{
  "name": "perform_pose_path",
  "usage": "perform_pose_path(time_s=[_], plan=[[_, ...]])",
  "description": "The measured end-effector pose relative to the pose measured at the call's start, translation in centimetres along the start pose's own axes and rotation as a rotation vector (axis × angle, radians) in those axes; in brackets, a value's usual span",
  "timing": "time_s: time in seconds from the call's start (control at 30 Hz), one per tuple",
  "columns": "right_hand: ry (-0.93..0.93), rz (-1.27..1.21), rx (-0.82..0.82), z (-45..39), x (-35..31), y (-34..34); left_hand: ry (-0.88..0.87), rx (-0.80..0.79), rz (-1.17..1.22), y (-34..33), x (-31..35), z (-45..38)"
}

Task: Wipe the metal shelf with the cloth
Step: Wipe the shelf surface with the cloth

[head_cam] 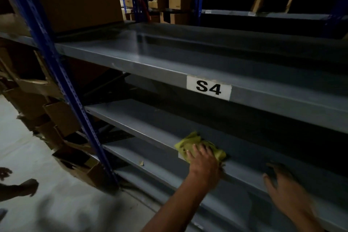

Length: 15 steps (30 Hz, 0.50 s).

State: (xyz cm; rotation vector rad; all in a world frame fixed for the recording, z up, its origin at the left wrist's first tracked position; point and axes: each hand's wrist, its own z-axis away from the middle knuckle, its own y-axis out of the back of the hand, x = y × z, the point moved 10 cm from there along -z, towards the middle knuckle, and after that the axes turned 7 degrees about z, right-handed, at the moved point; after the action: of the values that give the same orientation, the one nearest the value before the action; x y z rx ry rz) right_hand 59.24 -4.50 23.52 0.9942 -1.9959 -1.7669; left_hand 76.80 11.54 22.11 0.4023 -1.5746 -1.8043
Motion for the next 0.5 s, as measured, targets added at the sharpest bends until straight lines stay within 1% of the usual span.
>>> perform_pose_path(time_s=[0.07, 0.17, 0.23, 0.3, 0.37, 0.47, 0.5], plan=[[0.007, 0.011, -0.005, 0.2, 0.1, 0.1, -0.140, 0.033, -0.026, -0.9, 1.7, 0.9], [0.030, 0.010, -0.021, 0.5, -0.1, 0.3, -0.277, 0.138, 0.005, -0.1, -0.1, 1.3], [0.048, 0.007, -0.015, 0.7, -0.2, 0.7, -0.249, 0.221, 0.000, 0.8, -3.8, 0.7], [0.064, 0.054, -0.019, 0.7, -0.4, 0.6, -0.164, 0.287, 0.003, 1.6, -7.7, 0.2], [0.045, 0.082, -0.012, 0.7, -0.4, 0.8, -0.106, 0.384, 0.022, 2.5, -10.0, -0.1], [0.062, 0.039, 0.018, 0.4, -0.6, 1.1, -0.083, 0.478, 0.057, 3.8, -9.0, 0.4], [0.060, 0.033, 0.025, 0.0, -0.5, 1.1, -0.112, 0.564, 0.076, 4.0, -7.8, 1.1]])
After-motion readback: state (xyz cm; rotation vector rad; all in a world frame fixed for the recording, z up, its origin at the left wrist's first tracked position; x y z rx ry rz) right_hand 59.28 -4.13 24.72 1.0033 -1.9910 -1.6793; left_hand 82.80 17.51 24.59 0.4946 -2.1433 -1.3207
